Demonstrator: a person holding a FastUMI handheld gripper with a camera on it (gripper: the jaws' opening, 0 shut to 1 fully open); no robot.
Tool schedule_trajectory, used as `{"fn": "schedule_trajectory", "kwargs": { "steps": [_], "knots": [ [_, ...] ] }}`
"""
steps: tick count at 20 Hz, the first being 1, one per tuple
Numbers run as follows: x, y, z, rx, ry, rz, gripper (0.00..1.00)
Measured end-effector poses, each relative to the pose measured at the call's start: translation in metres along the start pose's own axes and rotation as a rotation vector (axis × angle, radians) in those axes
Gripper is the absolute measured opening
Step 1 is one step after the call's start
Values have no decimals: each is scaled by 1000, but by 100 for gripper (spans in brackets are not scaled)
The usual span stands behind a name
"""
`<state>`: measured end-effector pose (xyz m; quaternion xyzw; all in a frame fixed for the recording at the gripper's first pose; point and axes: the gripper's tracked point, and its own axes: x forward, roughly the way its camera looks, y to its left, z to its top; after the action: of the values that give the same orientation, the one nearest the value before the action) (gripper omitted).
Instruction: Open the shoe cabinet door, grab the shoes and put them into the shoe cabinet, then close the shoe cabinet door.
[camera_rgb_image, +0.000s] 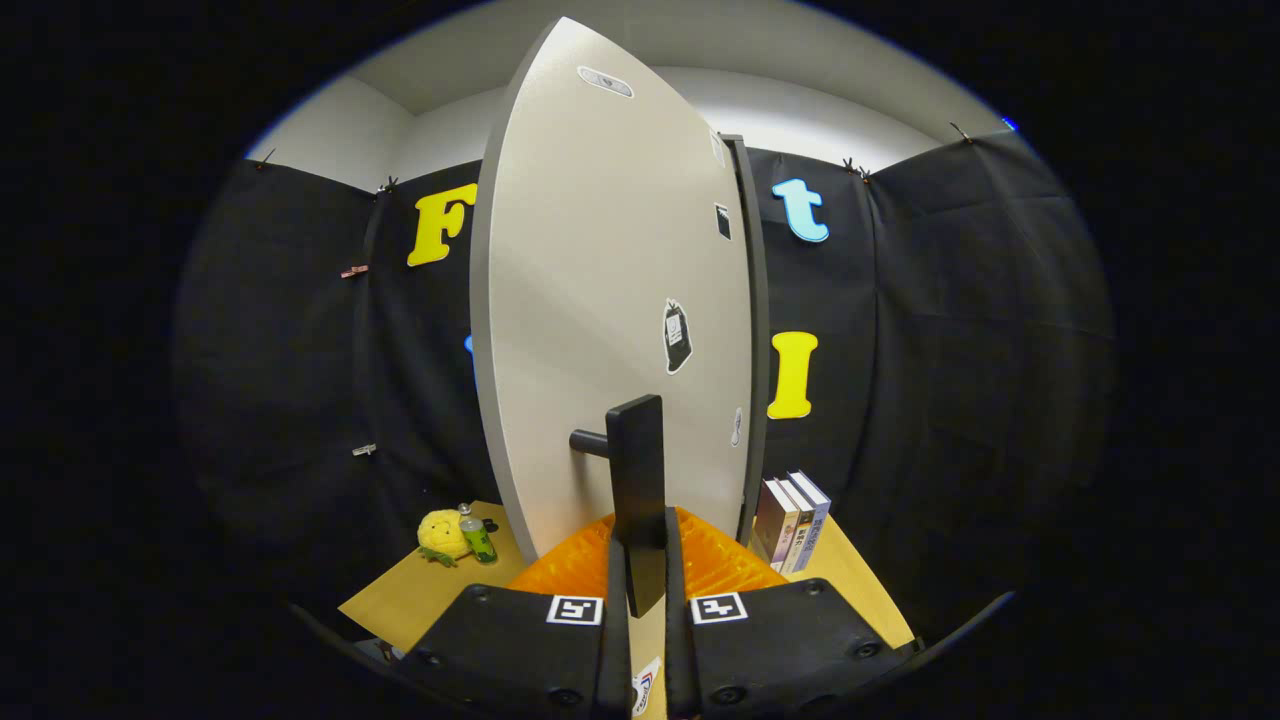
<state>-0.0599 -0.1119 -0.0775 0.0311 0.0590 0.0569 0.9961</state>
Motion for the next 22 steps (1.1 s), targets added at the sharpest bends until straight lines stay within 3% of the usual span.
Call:
{"fn": "schedule_trajectory", "kwargs": {
  "steps": [9, 13, 22],
  "knots": [
    [-21, -69, 8, 0, -22, -129, 17],
    [-31, -112, 10, 56, -27, -191, 11],
    [-41, -129, 14, 130, -33, -102, 14]
  ]
}}
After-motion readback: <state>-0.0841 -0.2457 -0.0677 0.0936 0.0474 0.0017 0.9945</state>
